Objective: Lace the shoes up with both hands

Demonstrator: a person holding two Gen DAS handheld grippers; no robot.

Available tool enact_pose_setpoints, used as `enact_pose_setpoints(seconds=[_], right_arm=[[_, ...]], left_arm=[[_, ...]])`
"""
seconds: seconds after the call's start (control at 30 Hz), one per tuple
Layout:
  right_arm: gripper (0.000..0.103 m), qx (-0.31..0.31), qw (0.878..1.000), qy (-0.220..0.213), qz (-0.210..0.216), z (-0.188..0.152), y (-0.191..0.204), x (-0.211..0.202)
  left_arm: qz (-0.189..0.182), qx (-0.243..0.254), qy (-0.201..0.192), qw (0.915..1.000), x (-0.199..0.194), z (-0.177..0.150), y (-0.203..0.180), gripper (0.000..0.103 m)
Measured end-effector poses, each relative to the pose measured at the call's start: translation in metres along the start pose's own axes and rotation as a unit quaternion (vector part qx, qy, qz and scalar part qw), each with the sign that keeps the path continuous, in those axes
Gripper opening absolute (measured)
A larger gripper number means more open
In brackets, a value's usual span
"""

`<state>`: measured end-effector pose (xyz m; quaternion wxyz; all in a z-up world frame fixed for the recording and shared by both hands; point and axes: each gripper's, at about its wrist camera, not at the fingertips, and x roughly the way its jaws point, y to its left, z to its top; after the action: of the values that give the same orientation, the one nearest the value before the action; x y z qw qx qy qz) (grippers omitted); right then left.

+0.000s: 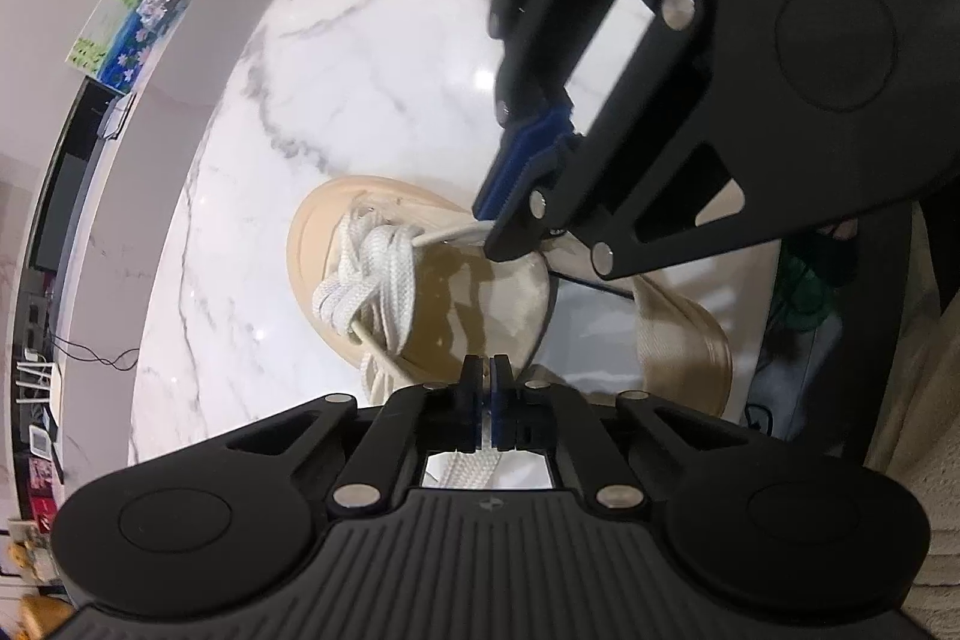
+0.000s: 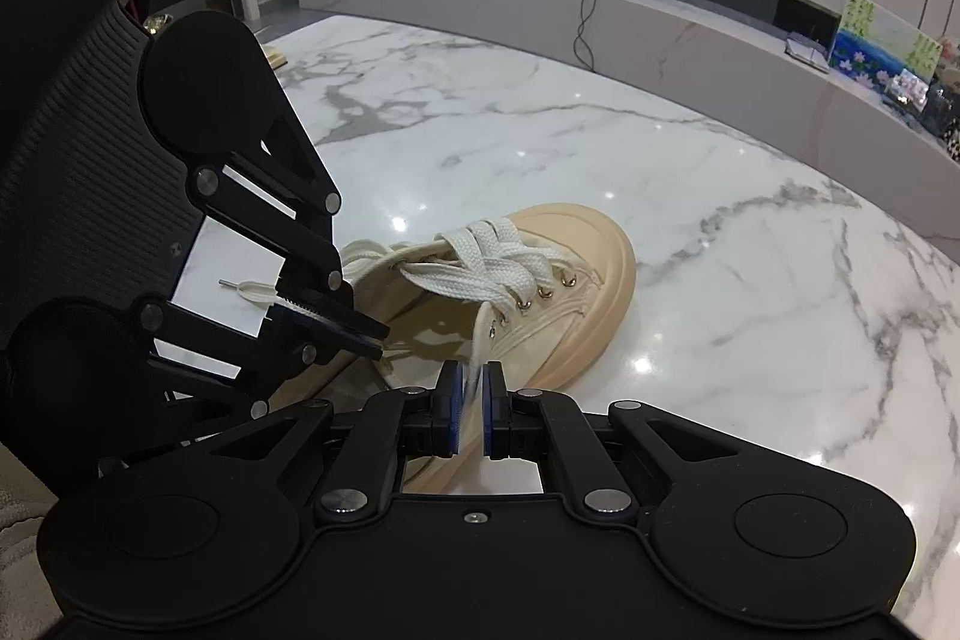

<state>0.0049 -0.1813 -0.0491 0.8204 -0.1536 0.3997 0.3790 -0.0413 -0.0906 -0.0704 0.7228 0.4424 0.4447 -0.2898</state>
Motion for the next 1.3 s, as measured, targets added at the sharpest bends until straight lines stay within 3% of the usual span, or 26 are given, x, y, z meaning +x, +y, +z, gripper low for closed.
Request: enact_pose_setpoints(seconds=[0.33, 0.67, 0.87, 1.0, 1.03, 1.13, 1.3], right_arm=[[0.003, -0.017, 1.0, -0.012, -0.002, 0.005, 0.006, -0.007], [0.003, -0.026, 1.0, -0.006, -0.008, 0.007, 0.012, -0.008], [0.006, -0.031, 0.999, -0.004, -0.011, 0.007, 0.014, -0.009], [0.006, -0.031, 0.999, -0.002, -0.011, 0.007, 0.014, -0.008], [0.006, -0.03, 0.999, -0.002, -0.011, 0.007, 0.014, -0.008], [0.006, -0.032, 0.999, -0.002, -0.011, 0.006, 0.013, -0.008], [0.006, -0.031, 0.999, -0.002, -0.011, 0.006, 0.012, -0.007]], left_arm=[[-0.008, -0.034, -0.032, 0.9989, -0.021, -0.008, 0.004, 0.001], [0.0, -0.057, -0.031, 0.9979, -0.021, -0.016, 0.006, 0.003], [-0.013, -0.097, -0.038, 0.9945, -0.021, -0.016, 0.015, 0.004], [-0.007, -0.105, -0.031, 0.994, -0.021, -0.02, 0.019, 0.023], [-0.005, -0.106, -0.03, 0.9939, -0.021, -0.02, 0.02, 0.023], [-0.013, -0.112, -0.032, 0.9931, -0.02, -0.02, 0.02, 0.023], [-0.051, -0.135, -0.042, 0.9887, -0.018, -0.022, 0.024, 0.003]])
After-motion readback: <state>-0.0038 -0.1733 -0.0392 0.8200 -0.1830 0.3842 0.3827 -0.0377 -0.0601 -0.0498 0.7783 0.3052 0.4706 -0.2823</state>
